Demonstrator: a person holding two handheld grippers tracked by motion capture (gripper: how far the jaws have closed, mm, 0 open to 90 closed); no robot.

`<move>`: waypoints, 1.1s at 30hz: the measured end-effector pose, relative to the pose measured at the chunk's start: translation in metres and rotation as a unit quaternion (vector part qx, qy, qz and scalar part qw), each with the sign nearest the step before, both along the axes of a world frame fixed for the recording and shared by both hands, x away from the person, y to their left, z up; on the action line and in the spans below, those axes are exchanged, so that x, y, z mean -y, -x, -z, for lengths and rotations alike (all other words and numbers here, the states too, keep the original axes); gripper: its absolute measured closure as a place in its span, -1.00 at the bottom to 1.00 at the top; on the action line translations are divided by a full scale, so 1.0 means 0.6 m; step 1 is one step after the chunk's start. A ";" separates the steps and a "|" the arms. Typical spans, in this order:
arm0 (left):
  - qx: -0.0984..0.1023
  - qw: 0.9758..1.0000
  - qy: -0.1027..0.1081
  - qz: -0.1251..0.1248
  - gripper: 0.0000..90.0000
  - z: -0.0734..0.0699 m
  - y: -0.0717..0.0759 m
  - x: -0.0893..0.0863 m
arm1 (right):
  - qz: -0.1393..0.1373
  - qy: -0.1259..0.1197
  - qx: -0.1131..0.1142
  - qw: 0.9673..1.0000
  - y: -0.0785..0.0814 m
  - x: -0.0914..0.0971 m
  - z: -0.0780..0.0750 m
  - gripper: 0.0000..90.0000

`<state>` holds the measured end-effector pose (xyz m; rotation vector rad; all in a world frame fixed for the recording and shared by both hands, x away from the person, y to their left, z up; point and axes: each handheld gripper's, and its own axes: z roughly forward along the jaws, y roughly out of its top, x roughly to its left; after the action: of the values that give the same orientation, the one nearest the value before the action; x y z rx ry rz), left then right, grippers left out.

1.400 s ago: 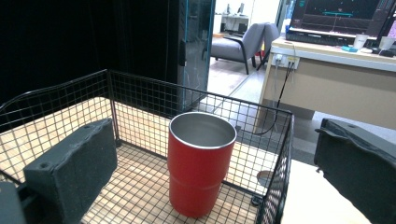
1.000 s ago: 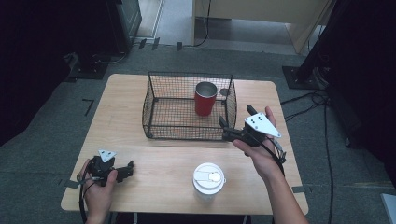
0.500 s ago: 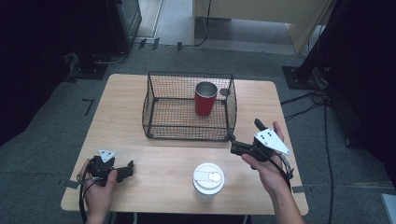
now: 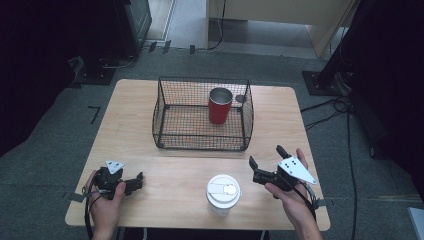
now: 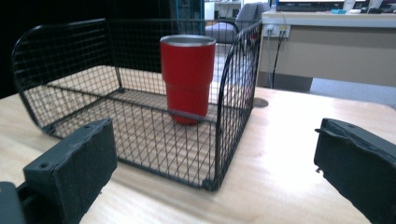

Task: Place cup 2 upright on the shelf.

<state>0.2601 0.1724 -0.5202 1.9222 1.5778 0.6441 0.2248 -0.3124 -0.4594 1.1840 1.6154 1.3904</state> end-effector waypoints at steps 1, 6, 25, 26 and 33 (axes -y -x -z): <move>0.000 1.000 0.000 0.000 -1.00 0.000 0.000 0.000 | 0.000 -0.001 -0.001 1.000 0.004 0.001 0.004 -1.00; 0.000 1.000 0.000 0.000 -1.00 0.000 0.000 0.000 | -0.001 -0.001 -0.012 1.000 0.025 0.006 0.023 -1.00; 0.000 1.000 -0.001 0.000 -1.00 0.000 -0.001 0.001 | -0.108 0.016 -0.029 0.994 0.078 -0.013 0.064 -1.00; 0.000 1.000 0.000 0.000 -1.00 0.000 -0.001 0.001 | -0.116 0.014 -0.029 0.993 0.078 -0.012 0.065 -1.00; 0.000 1.000 0.000 0.000 -0.99 0.000 -0.001 0.001 | -0.155 0.014 -0.032 0.987 0.083 -0.016 0.068 -1.00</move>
<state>0.2609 0.1718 -0.5202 1.9230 1.5769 0.6449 0.1747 -0.3030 -0.5002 0.9984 1.9212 1.5272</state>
